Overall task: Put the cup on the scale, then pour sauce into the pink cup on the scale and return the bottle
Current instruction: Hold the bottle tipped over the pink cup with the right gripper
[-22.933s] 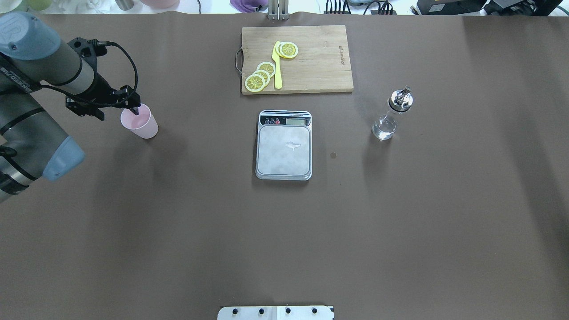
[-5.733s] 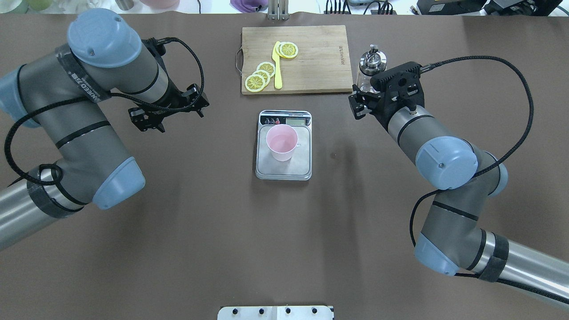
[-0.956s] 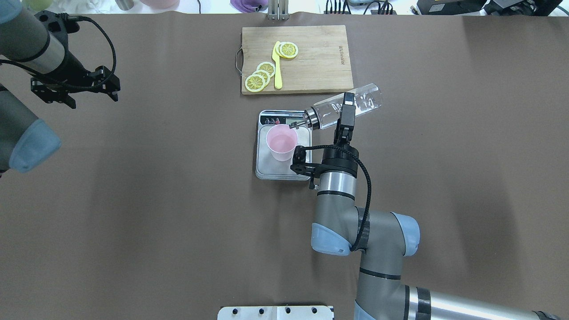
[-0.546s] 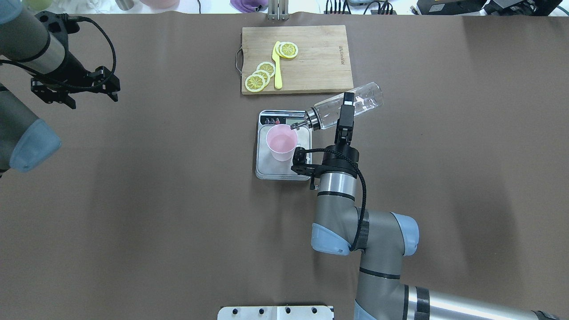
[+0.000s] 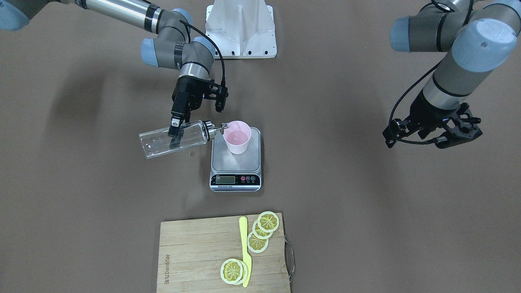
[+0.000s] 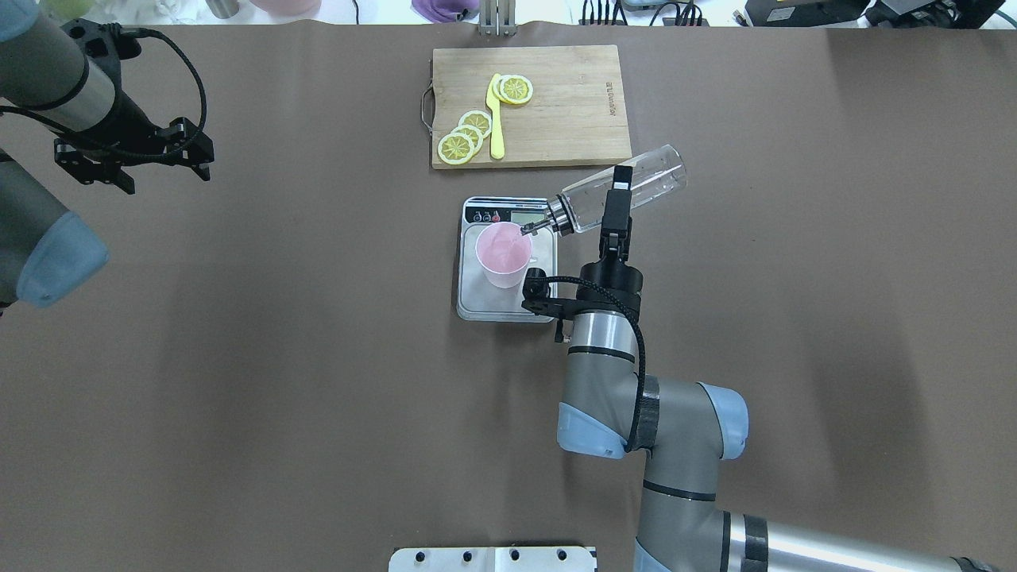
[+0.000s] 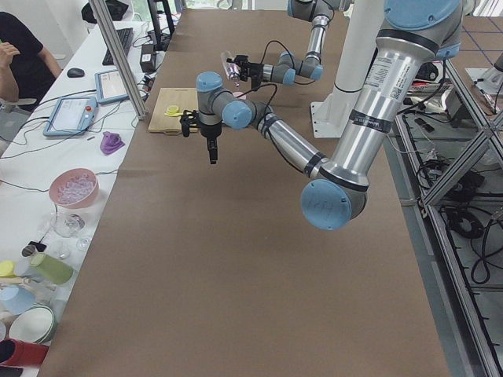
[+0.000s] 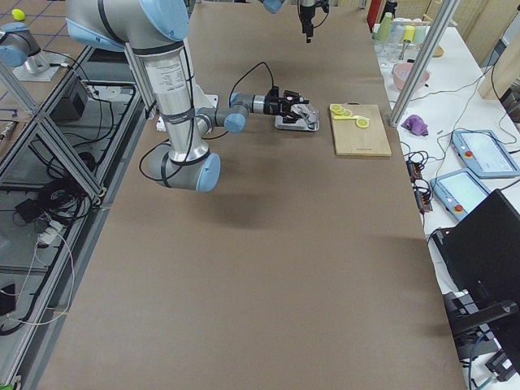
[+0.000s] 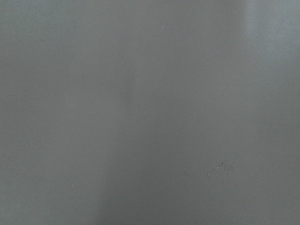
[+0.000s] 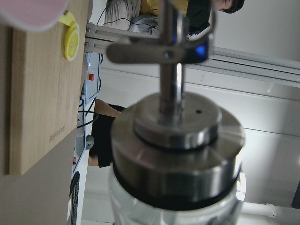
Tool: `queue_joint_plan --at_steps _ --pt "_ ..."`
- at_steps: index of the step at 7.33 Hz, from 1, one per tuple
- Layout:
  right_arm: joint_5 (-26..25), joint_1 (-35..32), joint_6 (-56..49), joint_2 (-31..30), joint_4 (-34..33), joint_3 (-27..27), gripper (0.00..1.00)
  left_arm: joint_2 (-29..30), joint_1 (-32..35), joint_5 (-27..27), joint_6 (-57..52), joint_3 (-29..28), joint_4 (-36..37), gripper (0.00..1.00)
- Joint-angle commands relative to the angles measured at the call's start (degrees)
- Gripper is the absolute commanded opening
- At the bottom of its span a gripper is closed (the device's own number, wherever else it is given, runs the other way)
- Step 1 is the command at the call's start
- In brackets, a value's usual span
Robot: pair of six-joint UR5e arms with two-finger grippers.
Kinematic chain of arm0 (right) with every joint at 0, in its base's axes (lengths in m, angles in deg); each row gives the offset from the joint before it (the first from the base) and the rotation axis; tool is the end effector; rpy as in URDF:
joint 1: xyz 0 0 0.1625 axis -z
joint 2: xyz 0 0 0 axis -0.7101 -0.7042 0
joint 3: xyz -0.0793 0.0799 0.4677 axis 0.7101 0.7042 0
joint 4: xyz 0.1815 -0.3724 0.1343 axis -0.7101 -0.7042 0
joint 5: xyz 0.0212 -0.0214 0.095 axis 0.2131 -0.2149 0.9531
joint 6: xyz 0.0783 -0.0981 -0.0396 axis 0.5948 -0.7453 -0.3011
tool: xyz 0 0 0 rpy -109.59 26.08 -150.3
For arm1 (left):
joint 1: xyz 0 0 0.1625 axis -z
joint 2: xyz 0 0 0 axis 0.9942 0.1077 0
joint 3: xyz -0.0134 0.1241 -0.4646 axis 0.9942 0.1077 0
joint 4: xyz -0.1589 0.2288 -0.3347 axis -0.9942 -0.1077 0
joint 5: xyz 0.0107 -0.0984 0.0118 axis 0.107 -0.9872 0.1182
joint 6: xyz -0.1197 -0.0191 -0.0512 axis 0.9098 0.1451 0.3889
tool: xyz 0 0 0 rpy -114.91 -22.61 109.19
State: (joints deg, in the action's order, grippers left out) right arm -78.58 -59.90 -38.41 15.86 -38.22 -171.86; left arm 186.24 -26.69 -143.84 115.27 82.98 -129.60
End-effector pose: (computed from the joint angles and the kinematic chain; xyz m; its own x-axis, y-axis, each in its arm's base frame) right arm -0.6000 -0.4303 0.3387 0.5451 0.0441 -0.8372 0.8167 0.1980 0.5421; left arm 0.3013 -0.5876 0.4138 0.6975 -0.2241 -0.6806 0.2347 0.9689 -0.0786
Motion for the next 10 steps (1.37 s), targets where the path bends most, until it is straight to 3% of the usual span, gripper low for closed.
queue_joint_plan --at_steps 1,2,5,10 --pt "-1.15 0.25 -1.53 0.14 0.29 0.03 0.0 0.0 0.01 0.02 0.0 -0.04 0.0 0.98" --pt "-0.54 0.42 -0.4 0.32 1.51 -0.4 0.0 0.0 0.01 0.02 0.0 -0.04 0.0 0.98" --pt "7.79 0.25 4.07 -0.38 13.81 -0.15 0.0 0.0 0.01 0.02 0.09 0.31 0.18 0.98" --pt "15.27 -0.71 16.99 -0.47 14.09 -1.81 0.0 0.0 0.01 0.11 0.44 0.75 0.44 0.98"
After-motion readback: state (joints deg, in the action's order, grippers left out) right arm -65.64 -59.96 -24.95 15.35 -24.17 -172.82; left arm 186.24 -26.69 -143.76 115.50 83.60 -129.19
